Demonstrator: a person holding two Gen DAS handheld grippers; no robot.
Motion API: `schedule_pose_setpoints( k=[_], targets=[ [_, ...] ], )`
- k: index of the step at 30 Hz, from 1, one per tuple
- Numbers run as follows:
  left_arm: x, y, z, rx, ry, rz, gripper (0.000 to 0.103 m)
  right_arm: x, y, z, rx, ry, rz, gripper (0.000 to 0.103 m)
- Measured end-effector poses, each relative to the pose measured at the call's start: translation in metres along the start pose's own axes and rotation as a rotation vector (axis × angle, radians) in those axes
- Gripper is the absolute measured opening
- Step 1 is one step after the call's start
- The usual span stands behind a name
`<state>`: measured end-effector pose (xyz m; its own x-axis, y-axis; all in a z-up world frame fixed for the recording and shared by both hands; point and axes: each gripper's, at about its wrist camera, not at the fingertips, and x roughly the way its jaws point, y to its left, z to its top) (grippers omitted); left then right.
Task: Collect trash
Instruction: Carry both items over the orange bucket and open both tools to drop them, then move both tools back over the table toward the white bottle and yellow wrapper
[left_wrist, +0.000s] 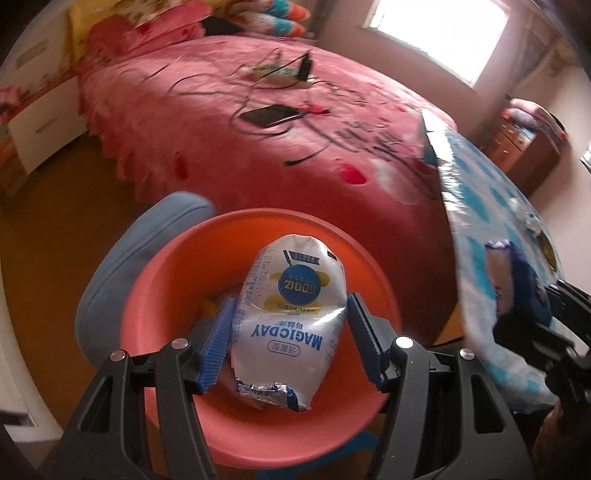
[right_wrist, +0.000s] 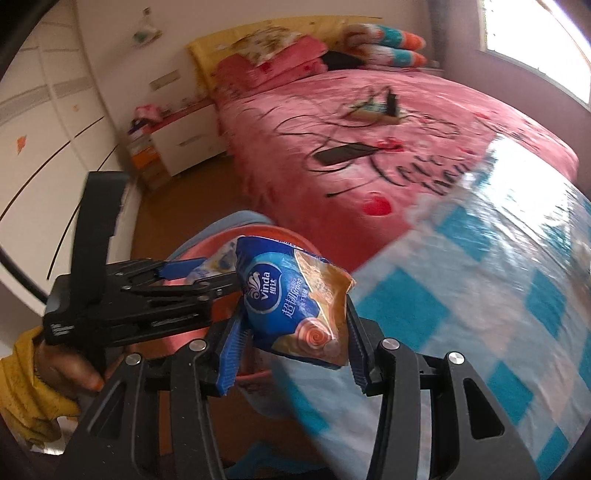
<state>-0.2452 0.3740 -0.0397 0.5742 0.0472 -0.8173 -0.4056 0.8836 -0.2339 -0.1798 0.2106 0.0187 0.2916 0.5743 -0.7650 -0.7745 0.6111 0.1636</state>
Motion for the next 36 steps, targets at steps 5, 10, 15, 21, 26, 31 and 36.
schedule_pose_setpoints(
  k=[5,10,15,21,26,31,36],
  targets=[
    [0.01,0.024,-0.003,-0.048,0.027,0.049,0.065,0.02,0.013,0.001,-0.002,0.03,0.064,0.073],
    [0.011,0.039,-0.004,-0.093,0.025,0.076,0.073,0.013,0.0,-0.001,0.065,0.005,0.097,0.088],
    [0.006,0.037,-0.002,-0.09,0.002,0.084,0.076,-0.006,-0.016,0.001,0.13,-0.051,0.095,0.091],
    [0.001,0.027,0.0,-0.071,-0.017,0.081,0.081,-0.029,-0.036,-0.003,0.185,-0.102,0.053,0.094],
    [-0.003,0.012,0.002,-0.039,-0.026,0.067,0.082,-0.041,-0.055,-0.01,0.231,-0.127,0.015,0.094],
    [-0.007,-0.004,0.006,-0.009,-0.05,0.049,0.082,-0.049,-0.069,-0.021,0.258,-0.148,-0.026,0.094],
    [-0.012,-0.022,0.008,0.023,-0.089,0.032,0.086,-0.056,-0.077,-0.03,0.25,-0.163,-0.088,0.094]
  ],
)
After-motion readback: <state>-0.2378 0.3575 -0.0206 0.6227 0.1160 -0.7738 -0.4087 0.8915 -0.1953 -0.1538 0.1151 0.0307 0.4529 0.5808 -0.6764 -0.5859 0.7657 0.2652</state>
